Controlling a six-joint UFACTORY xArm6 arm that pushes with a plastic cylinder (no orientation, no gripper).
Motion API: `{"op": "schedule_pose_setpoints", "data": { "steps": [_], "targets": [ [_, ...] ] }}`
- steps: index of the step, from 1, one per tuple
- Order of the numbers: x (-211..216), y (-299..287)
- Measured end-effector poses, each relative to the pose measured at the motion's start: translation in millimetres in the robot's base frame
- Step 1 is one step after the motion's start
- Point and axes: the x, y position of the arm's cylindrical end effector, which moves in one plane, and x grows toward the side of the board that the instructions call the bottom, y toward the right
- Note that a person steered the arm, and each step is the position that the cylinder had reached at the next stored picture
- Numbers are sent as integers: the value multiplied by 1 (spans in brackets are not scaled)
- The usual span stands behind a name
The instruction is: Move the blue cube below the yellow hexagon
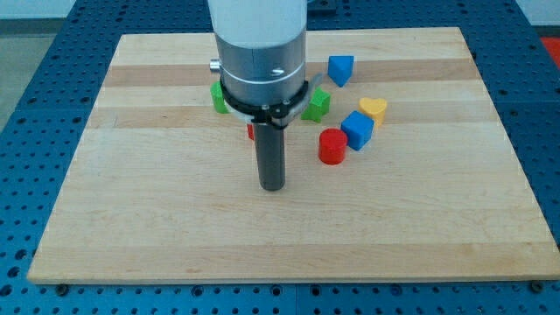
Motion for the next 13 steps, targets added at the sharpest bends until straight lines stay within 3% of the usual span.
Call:
{"op": "schedule_pose_setpoints", "data": {
  "steps": [2,4,8,13],
  "targets": [
    [-16,-1],
    [-58,36],
    [-99,67],
    [-89,115]
  ]
}}
